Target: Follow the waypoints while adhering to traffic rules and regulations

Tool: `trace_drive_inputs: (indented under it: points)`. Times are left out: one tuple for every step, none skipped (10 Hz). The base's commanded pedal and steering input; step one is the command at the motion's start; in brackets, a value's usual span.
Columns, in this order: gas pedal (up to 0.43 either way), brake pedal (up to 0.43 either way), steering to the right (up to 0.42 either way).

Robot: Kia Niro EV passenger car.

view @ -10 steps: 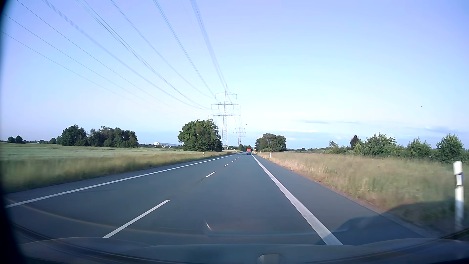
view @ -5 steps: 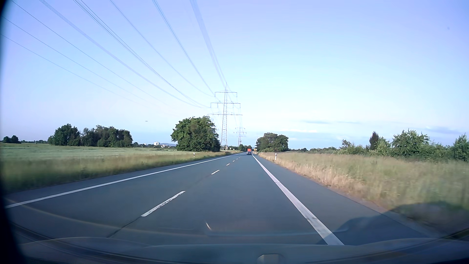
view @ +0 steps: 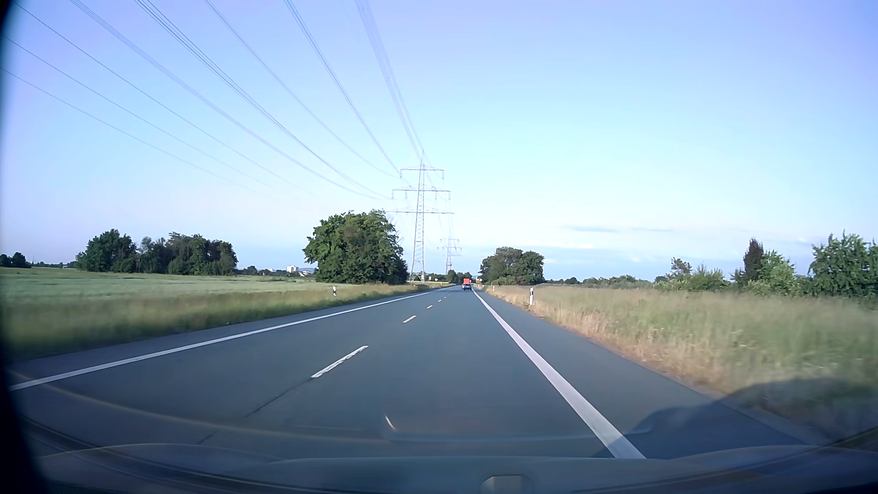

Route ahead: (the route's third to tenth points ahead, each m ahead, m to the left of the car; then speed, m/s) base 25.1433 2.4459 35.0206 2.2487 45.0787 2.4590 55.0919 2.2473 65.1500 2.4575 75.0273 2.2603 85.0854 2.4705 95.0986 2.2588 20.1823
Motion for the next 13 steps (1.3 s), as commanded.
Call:
trace_drive_inputs:
  points:
    - [0.098,0.018,0.0]
    - [0.098,0.024,0.0]
    - [0.098,0.018,0.0]
    - [0.098,0.018,0.0]
    - [0.098,0.024,0.0]
    - [0.098,0.024,0.001]
    - [0.098,0.024,0.0]
    - [0.098,0.024,0.001]
    - [0.098,0.018,0.001]
    - [0.098,0.024,0.001]
    - [0.098,0.024,0.001]
    - [0.098,0.018,0.001]
    - [0.098,0.024,0.001]
